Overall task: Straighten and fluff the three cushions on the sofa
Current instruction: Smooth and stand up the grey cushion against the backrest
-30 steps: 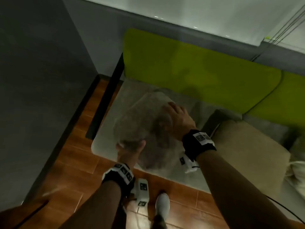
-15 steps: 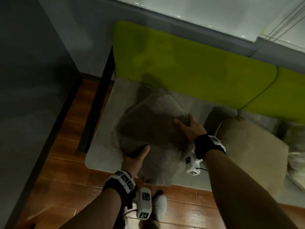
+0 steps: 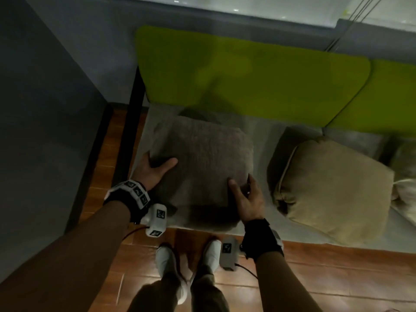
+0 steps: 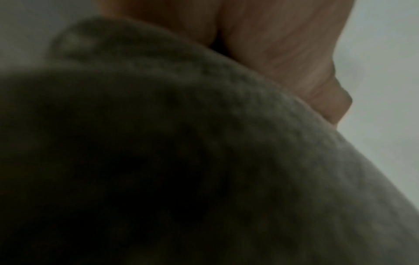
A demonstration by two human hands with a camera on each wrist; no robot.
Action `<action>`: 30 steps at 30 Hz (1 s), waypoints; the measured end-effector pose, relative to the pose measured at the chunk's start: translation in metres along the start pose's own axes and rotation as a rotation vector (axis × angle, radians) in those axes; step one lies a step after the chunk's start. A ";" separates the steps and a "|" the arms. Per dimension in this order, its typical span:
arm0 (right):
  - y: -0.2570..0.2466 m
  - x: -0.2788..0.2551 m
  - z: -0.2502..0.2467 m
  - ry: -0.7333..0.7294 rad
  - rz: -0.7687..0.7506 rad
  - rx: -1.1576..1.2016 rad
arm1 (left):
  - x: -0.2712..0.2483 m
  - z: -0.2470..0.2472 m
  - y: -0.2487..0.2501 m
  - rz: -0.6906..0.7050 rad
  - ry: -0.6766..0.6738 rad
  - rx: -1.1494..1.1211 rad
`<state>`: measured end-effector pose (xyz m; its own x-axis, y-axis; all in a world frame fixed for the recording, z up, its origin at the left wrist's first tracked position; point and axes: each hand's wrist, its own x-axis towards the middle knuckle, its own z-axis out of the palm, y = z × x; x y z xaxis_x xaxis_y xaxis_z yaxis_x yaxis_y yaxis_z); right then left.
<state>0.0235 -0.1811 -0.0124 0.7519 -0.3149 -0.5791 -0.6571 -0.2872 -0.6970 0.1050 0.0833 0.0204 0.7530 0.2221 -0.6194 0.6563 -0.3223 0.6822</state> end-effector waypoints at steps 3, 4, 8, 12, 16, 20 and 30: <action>0.010 0.017 0.002 -0.070 0.032 -0.073 | 0.007 0.008 -0.010 -0.038 0.011 -0.003; 0.014 0.020 0.002 -0.095 0.037 -0.089 | 0.008 0.010 -0.015 -0.048 0.014 0.001; 0.021 0.025 0.004 -0.108 0.020 -0.108 | 0.017 0.007 -0.024 -0.065 -0.030 -0.044; 0.002 0.021 0.004 -0.108 0.020 -0.289 | 0.019 -0.008 -0.024 -0.061 -0.058 -0.036; -0.006 0.001 -0.002 0.100 -0.459 -0.421 | 0.022 -0.042 -0.056 -0.048 0.013 -0.048; 0.027 -0.021 0.005 0.302 -0.588 -0.329 | 0.015 -0.064 -0.105 -0.045 0.080 -0.021; 0.107 -0.053 0.032 0.196 0.116 -0.106 | -0.009 -0.034 -0.153 -0.177 -0.298 0.083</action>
<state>-0.0847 -0.1660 -0.0700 0.6532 -0.5175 -0.5528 -0.7482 -0.3289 -0.5762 -0.0007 0.1617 -0.0652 0.5725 0.0069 -0.8199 0.7602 -0.3792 0.5276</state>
